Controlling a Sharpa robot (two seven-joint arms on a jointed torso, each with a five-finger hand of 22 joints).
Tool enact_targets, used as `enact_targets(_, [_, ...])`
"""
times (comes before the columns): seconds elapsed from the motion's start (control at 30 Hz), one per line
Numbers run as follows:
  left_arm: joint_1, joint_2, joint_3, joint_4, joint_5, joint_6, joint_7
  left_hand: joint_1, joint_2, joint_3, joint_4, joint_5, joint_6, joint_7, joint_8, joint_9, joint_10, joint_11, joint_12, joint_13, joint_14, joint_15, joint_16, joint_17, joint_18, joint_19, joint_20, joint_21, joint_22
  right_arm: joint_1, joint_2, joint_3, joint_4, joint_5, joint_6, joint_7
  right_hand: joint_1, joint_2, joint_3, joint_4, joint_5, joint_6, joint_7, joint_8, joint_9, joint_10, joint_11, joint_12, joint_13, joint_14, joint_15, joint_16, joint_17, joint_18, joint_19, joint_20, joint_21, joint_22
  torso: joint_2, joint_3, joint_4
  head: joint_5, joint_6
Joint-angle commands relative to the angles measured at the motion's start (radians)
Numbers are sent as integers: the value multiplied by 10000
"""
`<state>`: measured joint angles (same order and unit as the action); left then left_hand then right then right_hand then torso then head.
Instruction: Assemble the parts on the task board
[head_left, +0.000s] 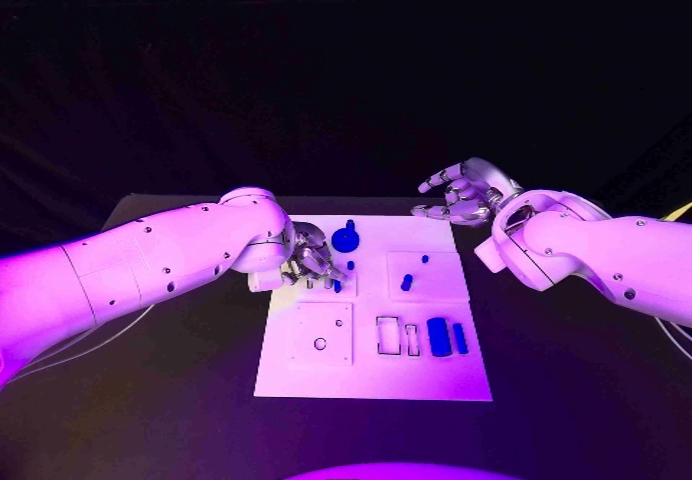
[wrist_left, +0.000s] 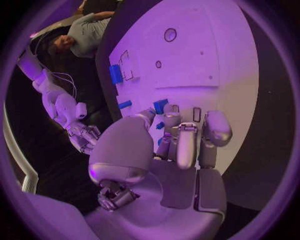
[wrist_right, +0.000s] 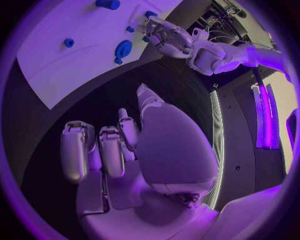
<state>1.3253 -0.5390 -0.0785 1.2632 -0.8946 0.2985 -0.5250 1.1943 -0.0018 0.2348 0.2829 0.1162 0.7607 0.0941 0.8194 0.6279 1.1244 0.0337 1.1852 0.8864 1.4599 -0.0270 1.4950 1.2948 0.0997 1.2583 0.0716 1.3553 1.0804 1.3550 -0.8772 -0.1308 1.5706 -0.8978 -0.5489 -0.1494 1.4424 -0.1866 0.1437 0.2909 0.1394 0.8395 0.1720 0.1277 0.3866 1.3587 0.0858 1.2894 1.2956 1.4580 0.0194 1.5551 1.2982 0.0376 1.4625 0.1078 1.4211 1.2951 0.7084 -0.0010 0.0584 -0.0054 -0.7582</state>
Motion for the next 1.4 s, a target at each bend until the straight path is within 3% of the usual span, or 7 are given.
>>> enact_targets(0.03, [4, 11, 3, -10, 17, 34, 20, 72, -24, 210, 56, 81, -63, -73, 106, 194, 132, -153, 155, 136, 571, -110, 190, 1499, -36, 235, -10, 227, 195, 1, 0, 3, 9, -19, 24, 10, -112, 210, -68, -16, 38, 101, 25, 191, -49, -188, 27, -81, 235, 1041, -69, -11, 2410, 2, 398, 71, -97, 1798, -2, 2, -1, 9, 3])
enact_targets(0.57, [-9, 70, -39, -108, 46, 69, 16, -392, -209, 22, 116, 24, 27, -30, 37, 266, 185, -114, 184, 173, 596, -83, 216, 1552, -41, 231, 15, 256, 229, 0, 2, 3, 27, -16, 45, 27, -124, 213, -66, -16, 37, 107, 22, 196, -50, -189, 25, -80, 233, 1041, -72, -12, 2409, -1, 402, 68, -88, 1804, 19, 1, -10, 2, -11])
enact_targets(1.07, [-16, 81, -66, -114, 81, 96, 19, -365, -189, 44, 81, 54, 47, -52, 22, 287, 197, -130, 191, 182, 605, -87, 226, 1572, -43, 236, 21, 267, 248, -2, 14, 2, 15, -16, 77, 18, -154, 213, -68, -15, 36, 112, 18, 205, -54, -174, 21, -62, 244, 1039, -76, -15, 2405, 1, 400, 63, -98, 1800, 1, -2, 7, -4, -67])
enact_targets(1.2, [-16, 78, -68, -109, 143, 79, 31, -84, -127, 232, 62, 76, 53, -83, -32, 323, 187, -159, 172, 167, 610, -111, 231, 1583, -45, 240, 14, 283, 275, -2, 16, 2, 11, -16, 81, 19, -154, 213, -68, -15, 36, 112, 18, 205, -54, -174, 21, -62, 244, 1039, -76, -15, 2405, 1, 400, 63, -98, 1800, 1, -1, 1, -1, -68])
enact_targets(1.27, [-16, 74, -69, -107, 181, 65, 39, 402, -36, 678, 9, 91, 27, -109, -112, 358, 150, -189, 126, 130, 613, -139, 235, 1594, -44, 231, -7, 291, 285, -3, 14, 2, 10, -16, 83, 20, -154, 213, -68, -15, 36, 112, 18, 205, -54, -174, 21, -62, 244, 1039, -76, -15, 2405, 1, 400, 63, -98, 1800, 2, -3, -1, 0, -65])
enact_targets(1.4, [-17, 67, -70, -105, 261, 47, 51, 768, -131, 1258, -4, 100, 15, -110, -202, 417, 112, -192, 72, 84, 615, -144, 237, 1603, -45, 218, -14, 298, 294, -3, 9, 2, 8, -16, 81, 20, -160, 216, -65, -17, 36, 115, 16, 209, -55, -156, 19, -41, 261, 1037, -78, -20, 2396, -2, 406, 61, -85, 1808, 4, -3, 3, -3, -58])
